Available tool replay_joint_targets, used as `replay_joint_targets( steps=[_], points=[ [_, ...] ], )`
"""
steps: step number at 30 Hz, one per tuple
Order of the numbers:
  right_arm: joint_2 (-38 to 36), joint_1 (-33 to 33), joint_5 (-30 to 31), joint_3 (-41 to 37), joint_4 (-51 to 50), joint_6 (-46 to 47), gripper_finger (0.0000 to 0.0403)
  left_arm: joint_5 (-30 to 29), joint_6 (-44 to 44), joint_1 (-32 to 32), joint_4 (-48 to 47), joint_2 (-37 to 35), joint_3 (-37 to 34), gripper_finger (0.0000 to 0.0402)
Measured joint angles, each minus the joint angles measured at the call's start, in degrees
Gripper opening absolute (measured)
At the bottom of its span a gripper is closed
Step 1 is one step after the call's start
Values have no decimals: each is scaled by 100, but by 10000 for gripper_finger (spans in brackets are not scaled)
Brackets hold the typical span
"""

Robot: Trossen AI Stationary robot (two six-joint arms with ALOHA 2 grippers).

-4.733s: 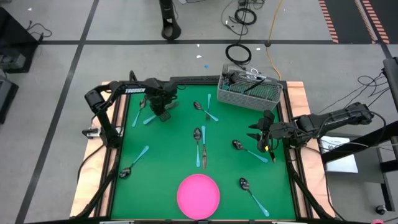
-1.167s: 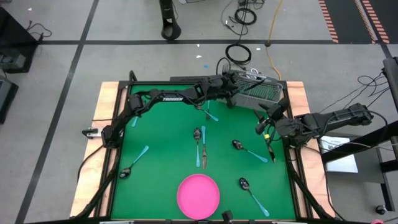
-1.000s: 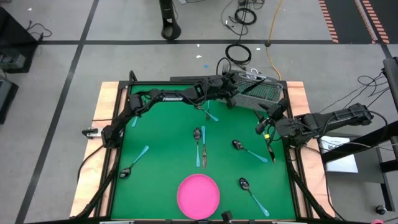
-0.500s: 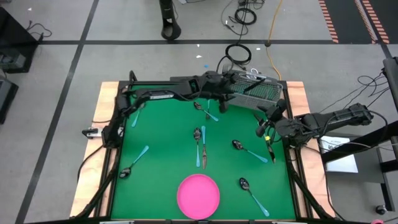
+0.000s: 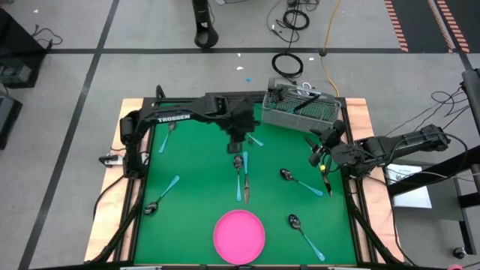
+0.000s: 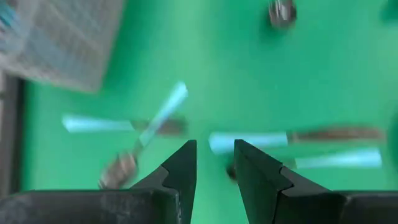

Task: Sort silverware
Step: Put the blue knife into the utensil holder

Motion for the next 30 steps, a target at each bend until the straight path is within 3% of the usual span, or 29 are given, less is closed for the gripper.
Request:
replay_joint_targets(
  steps=[3,8,16,24,30],
  points=[
    [-1,-1,-145,0,1,13,164,126,-6,-56,-467,10,-258,109],
    [0,0,-297,0,47,13,164,481,-12,-244,-299,15,-842,109],
    [0,0,-284,0,84,-9,164,-223,103,-779,191,17,-1260,109],
    [0,0,-279,0,86,-9,164,-576,1970,-1278,913,17,-1260,109],
    [-1,0,-279,0,88,29,164,-868,3118,-1314,1371,223,-1260,109]
  ],
)
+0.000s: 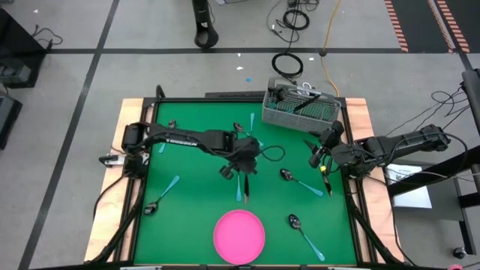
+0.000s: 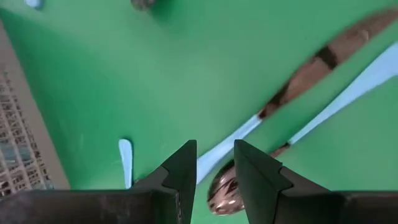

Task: Sort silverware
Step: Put the blue knife into the utensil holder

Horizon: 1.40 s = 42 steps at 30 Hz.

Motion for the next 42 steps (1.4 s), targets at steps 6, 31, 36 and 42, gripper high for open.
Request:
replay_joint_targets(
  steps=[6,31,36,42],
  points=[
    [-1,-2,-108,0,13,23,164,-27,809,-28,29,423,0,109],
    [10,-2,-127,-7,129,-27,164,35,1846,-83,361,677,35,109],
    [12,-2,-127,-7,161,-23,164,30,1849,-76,224,677,35,109],
    [12,-2,-127,-6,278,-20,164,165,1853,-74,188,677,35,109]
  ],
)
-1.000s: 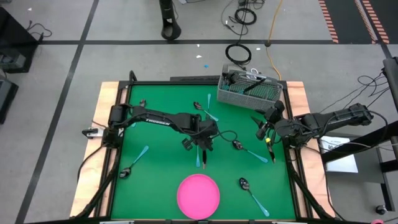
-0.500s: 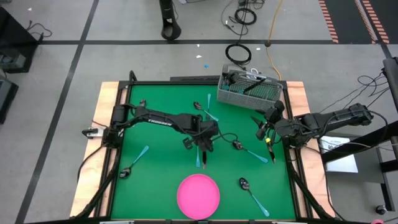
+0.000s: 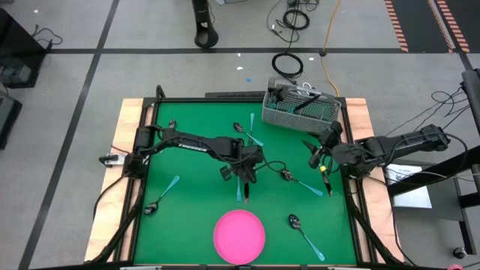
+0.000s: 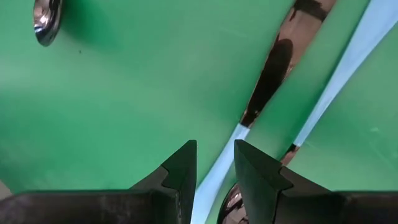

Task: Sort silverware
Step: Put the blue knife into the utensil holder

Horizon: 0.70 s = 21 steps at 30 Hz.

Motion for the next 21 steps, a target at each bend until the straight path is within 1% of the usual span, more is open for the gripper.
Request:
replay_joint_targets(
  steps=[4,21],
  points=[
    [0,0,-9,0,67,-7,164,154,17,-2,1,0,0,109],
    [2,0,-22,1,67,91,164,132,-5,4,-198,0,-2,109]
  ],
)
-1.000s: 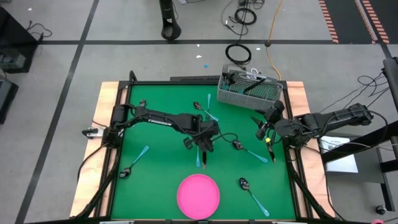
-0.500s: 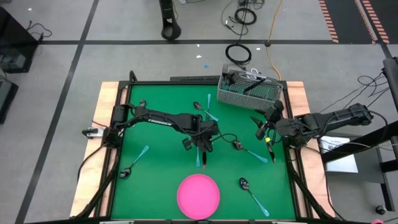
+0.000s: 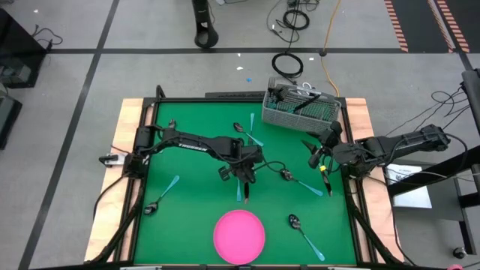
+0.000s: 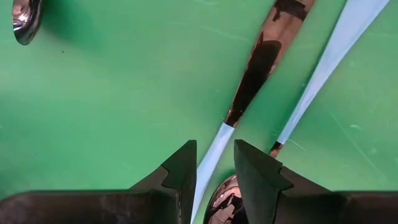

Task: Sort silverware
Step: Put the blue knife into the utensil holder

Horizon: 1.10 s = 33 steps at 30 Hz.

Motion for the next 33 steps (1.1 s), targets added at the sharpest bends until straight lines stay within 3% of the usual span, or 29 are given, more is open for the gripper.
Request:
replay_joint_targets(
  steps=[33],
  points=[
    [-2,0,0,0,-4,22,164,10,30,0,259,0,-129,109]
  ],
)
